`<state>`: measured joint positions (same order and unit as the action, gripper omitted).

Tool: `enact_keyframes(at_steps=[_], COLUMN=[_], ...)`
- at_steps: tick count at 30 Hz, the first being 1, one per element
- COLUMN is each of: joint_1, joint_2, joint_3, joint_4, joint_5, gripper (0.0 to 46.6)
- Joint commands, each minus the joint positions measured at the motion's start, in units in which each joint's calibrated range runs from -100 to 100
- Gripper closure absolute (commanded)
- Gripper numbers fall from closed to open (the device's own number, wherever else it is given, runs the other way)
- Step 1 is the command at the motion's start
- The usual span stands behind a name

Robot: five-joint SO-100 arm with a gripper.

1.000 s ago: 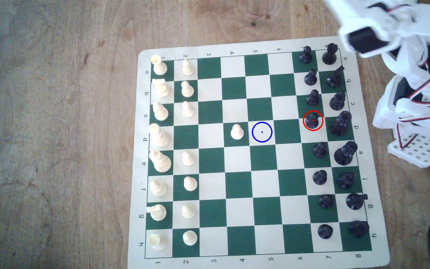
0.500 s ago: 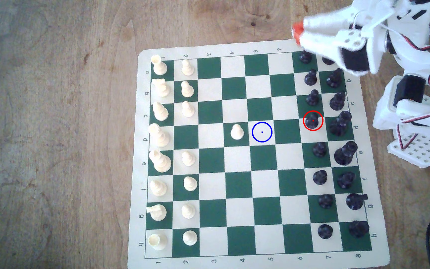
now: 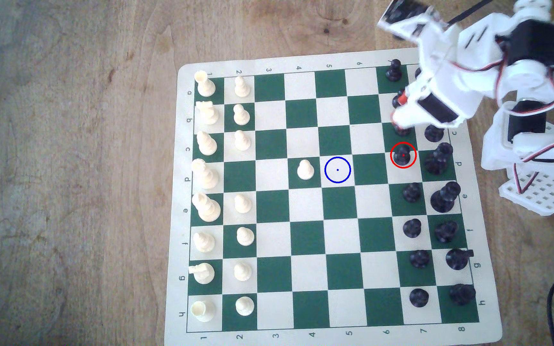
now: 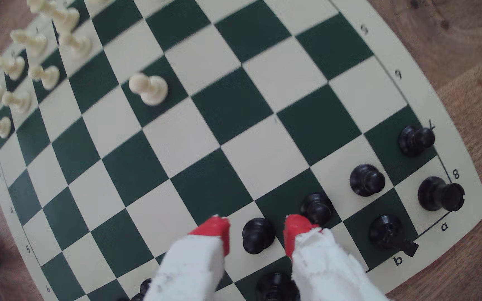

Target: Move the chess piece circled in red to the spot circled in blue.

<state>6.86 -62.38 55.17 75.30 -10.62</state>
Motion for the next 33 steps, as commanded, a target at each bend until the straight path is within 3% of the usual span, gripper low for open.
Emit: enact_keyframes(at_steps=[1, 7, 16, 20, 33], joint_1=[0.8, -1.9, -3.9, -3.8, -3.8], joint_2=[2.6, 8.7, 14.4, 17.6, 21.9], joint_3=[-1.2, -0.1, 0.5, 2.5, 3.5], joint_4=[-0.9, 1.7, 0.2, -2.2, -7.0], joint_5=[0.1, 2.1, 2.6, 4.3, 4.2], gripper=[30.7, 30.3, 30.5, 34.5, 31.6])
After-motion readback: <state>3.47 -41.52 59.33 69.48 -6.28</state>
